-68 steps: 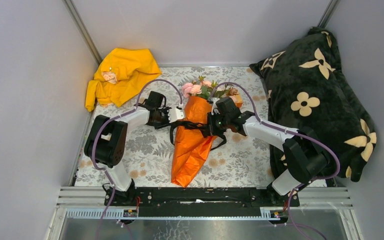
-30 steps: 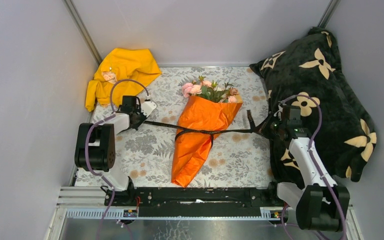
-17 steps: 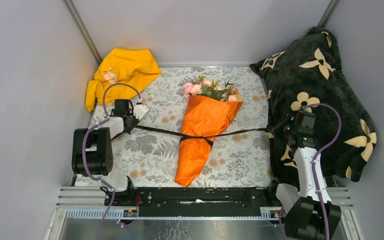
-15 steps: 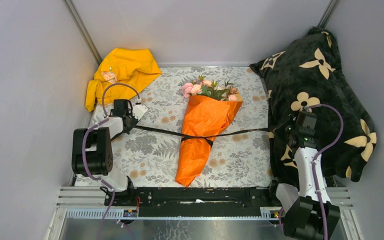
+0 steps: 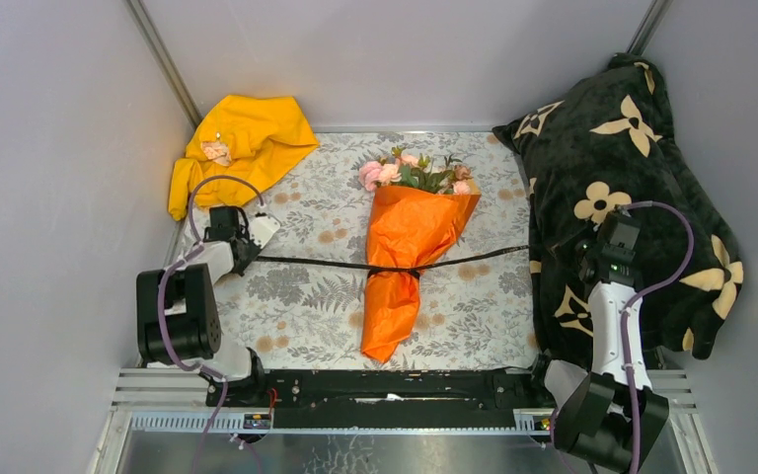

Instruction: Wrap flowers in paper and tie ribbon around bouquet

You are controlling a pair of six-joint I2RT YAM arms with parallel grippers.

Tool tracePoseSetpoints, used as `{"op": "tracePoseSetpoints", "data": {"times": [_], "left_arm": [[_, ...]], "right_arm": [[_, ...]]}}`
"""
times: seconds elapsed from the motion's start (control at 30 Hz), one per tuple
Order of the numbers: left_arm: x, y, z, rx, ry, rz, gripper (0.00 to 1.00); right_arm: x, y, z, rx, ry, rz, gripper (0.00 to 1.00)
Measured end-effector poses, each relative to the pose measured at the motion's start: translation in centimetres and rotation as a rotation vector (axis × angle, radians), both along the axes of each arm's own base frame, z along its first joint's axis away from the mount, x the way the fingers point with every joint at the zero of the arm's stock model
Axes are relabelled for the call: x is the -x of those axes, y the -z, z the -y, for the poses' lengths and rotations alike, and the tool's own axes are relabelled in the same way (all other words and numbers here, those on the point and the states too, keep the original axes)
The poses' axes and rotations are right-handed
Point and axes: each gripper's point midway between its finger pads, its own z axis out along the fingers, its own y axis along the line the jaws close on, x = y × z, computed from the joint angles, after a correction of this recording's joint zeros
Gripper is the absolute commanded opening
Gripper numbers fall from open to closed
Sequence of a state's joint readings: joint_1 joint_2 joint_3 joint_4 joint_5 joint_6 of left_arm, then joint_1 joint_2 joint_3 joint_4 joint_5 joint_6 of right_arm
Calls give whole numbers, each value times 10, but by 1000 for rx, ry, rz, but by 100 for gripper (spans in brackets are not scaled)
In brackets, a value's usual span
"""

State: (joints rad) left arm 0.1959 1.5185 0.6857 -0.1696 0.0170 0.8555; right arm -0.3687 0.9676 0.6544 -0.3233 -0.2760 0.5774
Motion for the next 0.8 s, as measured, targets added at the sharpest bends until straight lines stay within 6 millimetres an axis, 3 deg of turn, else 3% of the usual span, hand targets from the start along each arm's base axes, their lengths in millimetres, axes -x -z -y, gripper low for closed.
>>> {"op": "tracePoseSetpoints", "data": {"times": [0.1,0.17,0.2,0.23,0.27,0.37,0.47,0.5,0.57,0.63,0.7,0.8], "left_arm": [[15,-2,26,44,66,-53,0],[21,-8,69,67,203,-78,0],[25,-11,91,81,274,-92,28],[29,-15,112,97,346,-110,43],[31,-19,128,113,405,-125,53],[33,-39,164,146,510,-152,69],[21,-89,219,205,653,-91,85],[17,-111,243,242,716,-53,85],[13,-160,299,342,862,46,98],[22,-193,342,461,951,104,99],[32,-210,375,592,990,112,99],[30,-213,410,751,960,70,99]], "right_arm": [[-10,-17,-15,7,-66,46,0],[-20,-38,-42,18,-178,104,0],[-23,-48,-57,20,-236,129,0],[-27,-62,-76,27,-309,164,0],[-31,-75,-93,29,-375,198,0],[-34,-113,-141,29,-553,301,0],[-31,-144,-180,4,-696,385,0],[-31,-151,-190,-3,-730,405,0],[-29,-163,-209,-28,-799,445,0],[-26,-171,-225,-57,-855,477,0],[-22,-178,-236,-83,-892,495,0],[-19,-187,-244,-111,-918,529,0]]}}
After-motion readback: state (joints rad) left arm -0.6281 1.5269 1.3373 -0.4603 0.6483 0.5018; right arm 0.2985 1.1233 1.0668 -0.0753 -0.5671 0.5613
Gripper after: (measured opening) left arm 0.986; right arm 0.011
